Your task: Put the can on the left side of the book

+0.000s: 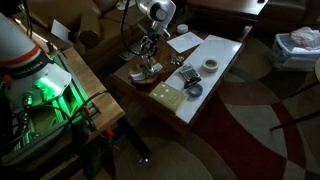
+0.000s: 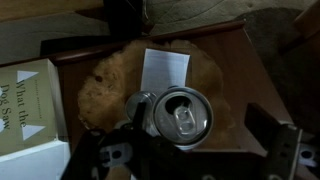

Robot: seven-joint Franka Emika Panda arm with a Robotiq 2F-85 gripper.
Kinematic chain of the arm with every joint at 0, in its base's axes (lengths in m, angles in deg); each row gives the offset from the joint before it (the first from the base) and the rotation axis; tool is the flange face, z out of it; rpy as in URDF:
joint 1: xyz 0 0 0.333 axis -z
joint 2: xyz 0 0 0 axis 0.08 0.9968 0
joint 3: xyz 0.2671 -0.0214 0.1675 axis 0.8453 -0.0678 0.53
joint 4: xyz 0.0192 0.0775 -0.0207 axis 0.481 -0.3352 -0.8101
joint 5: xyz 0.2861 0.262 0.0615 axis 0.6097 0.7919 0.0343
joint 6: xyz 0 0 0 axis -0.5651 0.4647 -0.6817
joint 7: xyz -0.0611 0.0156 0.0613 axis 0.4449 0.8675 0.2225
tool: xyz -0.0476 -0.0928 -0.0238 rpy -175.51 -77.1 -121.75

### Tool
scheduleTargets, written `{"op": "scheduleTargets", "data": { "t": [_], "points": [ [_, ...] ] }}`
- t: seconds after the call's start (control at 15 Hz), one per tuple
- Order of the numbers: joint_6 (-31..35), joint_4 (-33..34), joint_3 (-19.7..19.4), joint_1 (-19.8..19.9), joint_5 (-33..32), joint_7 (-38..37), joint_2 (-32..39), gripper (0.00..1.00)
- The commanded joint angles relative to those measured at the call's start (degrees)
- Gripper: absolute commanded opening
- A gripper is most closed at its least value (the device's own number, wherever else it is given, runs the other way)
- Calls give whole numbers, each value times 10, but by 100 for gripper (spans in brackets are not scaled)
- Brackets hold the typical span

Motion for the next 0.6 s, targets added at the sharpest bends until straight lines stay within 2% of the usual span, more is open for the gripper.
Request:
{"op": "scheduleTargets", "data": {
  "t": [0.0,0.53],
  "points": [
    [-33,54,-12,-9,7,-22,37,100],
    [-92,107,-15,-10,6,-33,70,98]
  ]
}}
